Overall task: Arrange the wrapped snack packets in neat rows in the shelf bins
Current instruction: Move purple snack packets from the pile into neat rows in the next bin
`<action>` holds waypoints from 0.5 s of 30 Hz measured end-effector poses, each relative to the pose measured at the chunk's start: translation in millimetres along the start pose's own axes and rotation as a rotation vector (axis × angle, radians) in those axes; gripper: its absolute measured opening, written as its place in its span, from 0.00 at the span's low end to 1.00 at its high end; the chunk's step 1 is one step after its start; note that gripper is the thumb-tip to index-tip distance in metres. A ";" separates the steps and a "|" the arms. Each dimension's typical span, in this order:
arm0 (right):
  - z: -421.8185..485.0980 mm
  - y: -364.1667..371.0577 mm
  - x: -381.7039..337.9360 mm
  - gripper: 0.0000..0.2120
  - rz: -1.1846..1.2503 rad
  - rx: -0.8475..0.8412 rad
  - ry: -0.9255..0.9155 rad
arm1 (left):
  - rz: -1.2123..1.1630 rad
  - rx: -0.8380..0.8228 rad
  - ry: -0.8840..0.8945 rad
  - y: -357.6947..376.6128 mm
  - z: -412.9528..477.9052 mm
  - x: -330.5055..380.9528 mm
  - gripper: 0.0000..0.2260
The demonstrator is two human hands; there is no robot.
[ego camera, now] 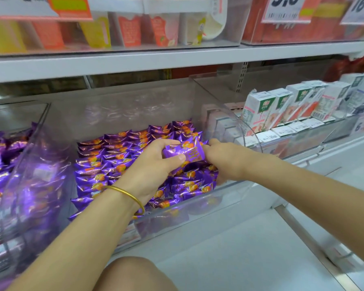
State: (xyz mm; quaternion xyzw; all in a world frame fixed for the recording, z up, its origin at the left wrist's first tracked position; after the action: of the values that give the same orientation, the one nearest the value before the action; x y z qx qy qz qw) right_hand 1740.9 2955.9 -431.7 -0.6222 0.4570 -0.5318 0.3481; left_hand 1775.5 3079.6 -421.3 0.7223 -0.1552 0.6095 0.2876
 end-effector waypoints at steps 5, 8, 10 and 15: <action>-5.7 -5.9 2.0 0.23 0.113 -0.039 0.017 | 0.039 -0.031 -0.002 4.4 0.0 -2.0 0.13; -18.2 -25.6 13.8 0.16 0.158 -0.021 0.081 | 0.078 -0.030 0.012 1.7 0.2 -1.2 0.13; -27.4 -45.8 27.2 0.13 0.365 0.102 0.145 | 0.107 -0.054 0.039 4.8 -0.8 2.0 0.14; -41.9 -70.3 14.2 0.24 0.815 0.095 -0.074 | 0.186 -0.115 0.111 20.0 -1.9 8.9 0.16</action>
State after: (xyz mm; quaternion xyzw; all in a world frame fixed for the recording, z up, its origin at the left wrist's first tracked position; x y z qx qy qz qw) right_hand 1714.0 2968.6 -354.2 -0.3923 0.6283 -0.3482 0.5746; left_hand 1764.3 3066.1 -407.9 0.6523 -0.2402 0.6626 0.2789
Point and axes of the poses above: each hand's wrist, its own z-axis towards the middle knuckle, its own y-axis out of the palm, x = y × z, the point moved 9 cm from there along z, towards the middle knuckle, and after that the axes turned 14 degrees about -z, right-handed, at the moved point
